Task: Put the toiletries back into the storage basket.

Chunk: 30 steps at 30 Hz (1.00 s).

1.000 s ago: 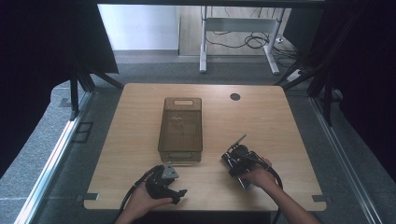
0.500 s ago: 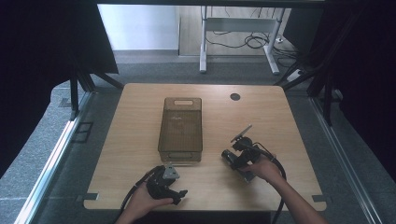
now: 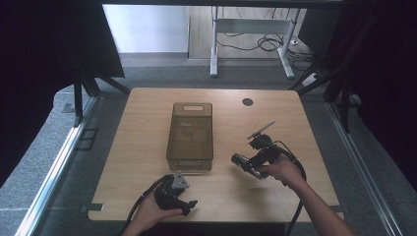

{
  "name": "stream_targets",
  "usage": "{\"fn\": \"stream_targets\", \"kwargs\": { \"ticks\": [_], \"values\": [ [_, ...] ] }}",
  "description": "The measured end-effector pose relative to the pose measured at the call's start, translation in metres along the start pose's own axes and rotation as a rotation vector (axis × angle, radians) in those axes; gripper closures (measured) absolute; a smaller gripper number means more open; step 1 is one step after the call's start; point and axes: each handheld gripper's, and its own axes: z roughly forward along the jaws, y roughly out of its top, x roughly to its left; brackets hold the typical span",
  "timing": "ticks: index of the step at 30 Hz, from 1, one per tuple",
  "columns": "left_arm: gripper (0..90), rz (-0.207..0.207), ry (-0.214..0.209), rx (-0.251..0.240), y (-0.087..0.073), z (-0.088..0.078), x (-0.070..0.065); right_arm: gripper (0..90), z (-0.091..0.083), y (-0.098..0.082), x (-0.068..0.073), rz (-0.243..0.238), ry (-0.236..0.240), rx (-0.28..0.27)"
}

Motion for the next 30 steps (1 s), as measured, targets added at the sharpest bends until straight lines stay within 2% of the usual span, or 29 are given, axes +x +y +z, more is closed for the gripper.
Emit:
{"fn": "stream_targets", "kwargs": {
  "ticks": [11, 17, 30],
  "values": [
    [20.2, -0.002, -0.001, -0.001, 0.0, 0.002, -0.001, 44.6, -0.017, 0.009, -0.001, 0.037, 0.076, -0.05],
    [20.2, -0.001, 0.001, -0.003, 0.0, 0.001, -0.001, 44.6, -0.031, 0.018, 0.003, 0.042, 0.115, -0.1],
    [20.2, 0.0, -0.003, -0.002, 0.0, 0.002, -0.001, 44.8, -0.044, 0.041, 0.007, 0.049, 0.154, -0.155]
  ]
}}
